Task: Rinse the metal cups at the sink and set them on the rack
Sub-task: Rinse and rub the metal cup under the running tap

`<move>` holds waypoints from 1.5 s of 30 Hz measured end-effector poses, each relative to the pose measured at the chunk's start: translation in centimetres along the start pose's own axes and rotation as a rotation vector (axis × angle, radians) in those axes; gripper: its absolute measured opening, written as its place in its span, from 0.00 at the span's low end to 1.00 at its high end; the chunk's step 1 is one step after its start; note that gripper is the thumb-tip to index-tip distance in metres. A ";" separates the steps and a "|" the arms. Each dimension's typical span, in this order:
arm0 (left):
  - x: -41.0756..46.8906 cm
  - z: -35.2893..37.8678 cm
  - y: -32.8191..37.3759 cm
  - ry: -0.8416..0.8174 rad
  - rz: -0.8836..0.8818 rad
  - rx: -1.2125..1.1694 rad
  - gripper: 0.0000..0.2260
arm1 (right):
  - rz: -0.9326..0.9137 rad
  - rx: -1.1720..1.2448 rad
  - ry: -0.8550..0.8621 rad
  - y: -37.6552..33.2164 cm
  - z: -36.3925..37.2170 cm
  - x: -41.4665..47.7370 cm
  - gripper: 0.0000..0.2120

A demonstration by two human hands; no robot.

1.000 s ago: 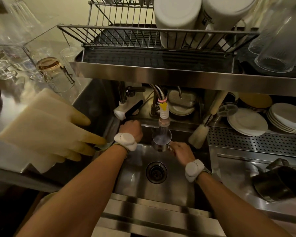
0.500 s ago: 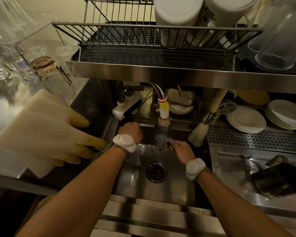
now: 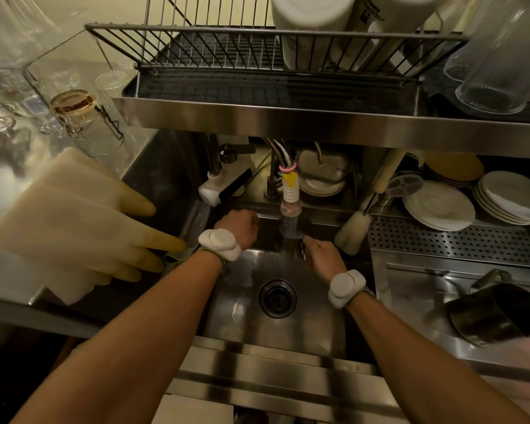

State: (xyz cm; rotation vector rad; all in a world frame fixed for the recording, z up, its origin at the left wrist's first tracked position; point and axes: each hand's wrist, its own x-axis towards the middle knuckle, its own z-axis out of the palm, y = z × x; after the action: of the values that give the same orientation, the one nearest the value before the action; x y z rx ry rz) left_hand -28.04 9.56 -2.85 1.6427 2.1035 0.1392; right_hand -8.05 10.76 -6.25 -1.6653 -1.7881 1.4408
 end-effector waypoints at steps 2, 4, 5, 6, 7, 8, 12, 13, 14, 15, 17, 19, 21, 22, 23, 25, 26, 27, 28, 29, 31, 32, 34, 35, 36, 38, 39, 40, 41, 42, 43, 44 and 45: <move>-0.2 0.5 0.0 -0.023 0.022 -0.042 0.16 | -0.010 -0.004 0.000 -0.1 -0.2 -0.1 0.22; -0.3 1.0 0.0 -0.063 0.032 -0.077 0.20 | -0.015 0.014 0.004 -0.1 -0.3 -0.1 0.22; -0.3 1.2 0.0 -0.080 0.034 -0.087 0.23 | -0.020 0.024 0.006 -0.3 -0.3 -0.2 0.22; -0.4 1.4 0.1 -0.090 0.037 -0.095 0.25 | -0.029 0.017 -0.002 -0.3 -0.2 -0.2 0.23; -0.3 1.6 0.0 -0.095 0.042 -0.100 0.27 | -0.029 0.019 -0.012 -0.3 -0.2 -0.2 0.23; -0.3 1.7 0.1 -0.099 0.047 -0.105 0.29 | -0.025 0.040 -0.007 -0.2 -0.1 -0.1 0.23; -0.3 2.2 0.5 -0.113 0.097 -0.277 0.43 | -0.008 0.101 -0.016 -0.2 -0.1 0.2 0.22; -0.3 2.4 0.7 -0.108 0.114 -0.359 0.44 | -0.009 0.099 -0.025 -0.2 -0.2 0.3 0.20; -0.3 2.6 1.0 -0.101 0.118 -0.430 0.44 | -0.021 0.110 -0.034 -0.2 -0.2 0.5 0.19; -0.1 2.8 1.2 -0.087 0.115 -0.485 0.43 | -0.030 0.103 -0.042 -0.3 -0.3 0.7 0.17; 0.2 3.0 1.5 -0.041 0.096 -0.546 0.41 | -0.056 0.079 -0.055 -0.4 -0.3 0.8 0.08; 0.4 3.0 1.7 -0.021 0.102 -0.565 0.40 | -0.088 0.066 -0.059 -0.4 -0.2 0.8 0.13; 0.2 2.9 2.0 -0.027 0.131 -0.535 0.37 | -0.115 0.083 -0.069 -0.4 -0.2 0.9 0.32; 0.1 2.8 2.1 -0.020 0.141 -0.523 0.35 | -0.140 0.088 -0.081 -0.4 -0.2 1.0 0.39; 0.0 2.9 2.2 -0.008 0.148 -0.522 0.33 | -0.161 0.074 -0.098 -0.5 -0.3 1.1 0.44; 0.0 3.0 2.2 0.004 0.165 -0.522 0.32 | -0.217 0.048 -0.107 -0.6 -0.3 1.7 0.48; -0.1 3.0 2.0 -0.003 0.167 -0.507 0.33 | -0.238 0.034 -0.119 -0.7 -0.3 2.0 0.47; 0.0 3.0 1.9 -0.017 0.167 -0.490 0.33 | -0.238 0.020 -0.132 -0.8 -0.5 2.2 0.44; 0.0 3.0 1.8 -0.037 0.162 -0.479 0.33 | -0.233 0.020 -0.146 -0.9 -0.6 2.4 0.42; 0.0 2.9 1.7 -0.056 0.158 -0.477 0.34 | -0.219 0.015 -0.153 -1.0 -0.7 2.3 0.40; 0.2 2.7 1.5 -0.094 0.161 -0.476 0.35 | -0.216 0.009 -0.146 -0.9 -0.9 2.5 0.38; 0.3 2.6 1.5 -0.102 0.164 -0.478 0.36 | -0.225 0.011 -0.138 -0.8 -0.9 2.6 0.38; 0.4 2.6 1.4 -0.108 0.165 -0.478 0.39 | -0.236 0.005 -0.110 -1.0 -0.6 2.7 0.39; 0.4 2.6 1.5 -0.106 0.159 -0.479 0.39 | -0.227 -0.008 -0.084 -1.2 -0.4 2.6 0.39; 0.5 2.6 1.7 -0.095 0.151 -0.475 0.39 | -0.230 -0.020 -0.056 -1.2 -0.2 2.6 0.39; 0.6 2.5 1.7 -0.093 0.141 -0.426 0.37 | -0.237 -0.122 -0.002 -1.2 -0.1 2.5 0.38; 0.6 2.3 1.6 -0.107 0.140 -0.372 0.37 | -0.232 -0.185 0.033 -1.1 -0.2 2.5 0.38; 0.5 2.1 1.4 -0.126 0.138 -0.303 0.37 | -0.219 -0.211 0.064 -0.9 -0.2 2.6 0.39; 0.5 1.8 1.1 -0.135 0.123 -0.240 0.38 | -0.203 -0.225 0.079 -0.9 -0.3 2.6 0.39; 0.5 1.6 0.6 -0.137 0.091 -0.195 0.37 | -0.207 -0.252 0.079 -0.8 -0.3 2.6 0.38; 0.6 1.5 0.3 -0.133 0.054 -0.168 0.36 | -0.215 -0.290 0.065 -0.7 -0.4 2.5 0.38; 0.6 1.5 -0.1 -0.129 0.011 -0.150 0.34 | -0.230 -0.315 0.051 -0.6 -0.4 2.4 0.39; 0.6 1.4 -0.3 -0.130 -0.026 -0.134 0.32 | -0.234 -0.292 0.045 -0.5 -0.5 2.3 0.38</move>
State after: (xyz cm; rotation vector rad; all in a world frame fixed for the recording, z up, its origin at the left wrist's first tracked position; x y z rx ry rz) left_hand -27.86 9.78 -4.44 1.5045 1.9730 0.1572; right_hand -8.62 13.06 -6.56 -1.5366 -2.1671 1.0765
